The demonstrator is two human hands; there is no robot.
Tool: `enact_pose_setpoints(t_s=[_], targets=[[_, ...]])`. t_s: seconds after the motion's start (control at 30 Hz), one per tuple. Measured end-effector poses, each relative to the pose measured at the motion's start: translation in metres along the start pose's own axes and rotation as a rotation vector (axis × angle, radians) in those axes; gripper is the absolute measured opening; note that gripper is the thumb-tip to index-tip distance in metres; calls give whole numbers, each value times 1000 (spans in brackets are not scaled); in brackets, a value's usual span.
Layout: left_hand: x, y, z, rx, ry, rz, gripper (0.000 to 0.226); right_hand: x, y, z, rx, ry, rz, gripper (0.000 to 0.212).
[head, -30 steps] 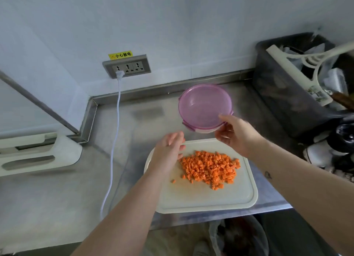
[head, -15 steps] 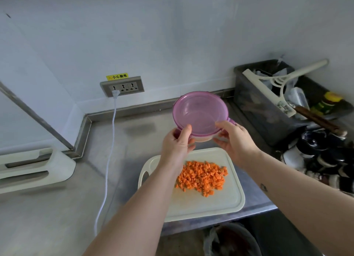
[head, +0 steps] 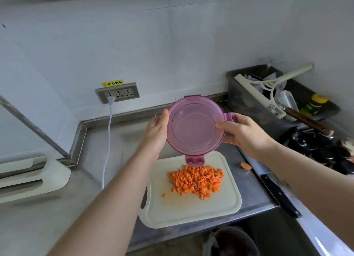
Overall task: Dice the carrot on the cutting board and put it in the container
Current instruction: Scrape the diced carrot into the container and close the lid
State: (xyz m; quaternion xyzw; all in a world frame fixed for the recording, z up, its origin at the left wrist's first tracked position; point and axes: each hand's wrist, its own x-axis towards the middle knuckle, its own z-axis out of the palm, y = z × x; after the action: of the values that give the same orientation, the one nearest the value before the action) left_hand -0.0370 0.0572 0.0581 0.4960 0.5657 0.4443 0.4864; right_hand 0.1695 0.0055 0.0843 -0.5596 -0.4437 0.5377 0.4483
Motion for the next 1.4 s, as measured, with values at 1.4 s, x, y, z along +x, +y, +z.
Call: enact_pose_setpoints(t_s=[1.4], targets=[[75,-69,-29,-93,-60,-509,29,141,67,60,-294,88,190,8]])
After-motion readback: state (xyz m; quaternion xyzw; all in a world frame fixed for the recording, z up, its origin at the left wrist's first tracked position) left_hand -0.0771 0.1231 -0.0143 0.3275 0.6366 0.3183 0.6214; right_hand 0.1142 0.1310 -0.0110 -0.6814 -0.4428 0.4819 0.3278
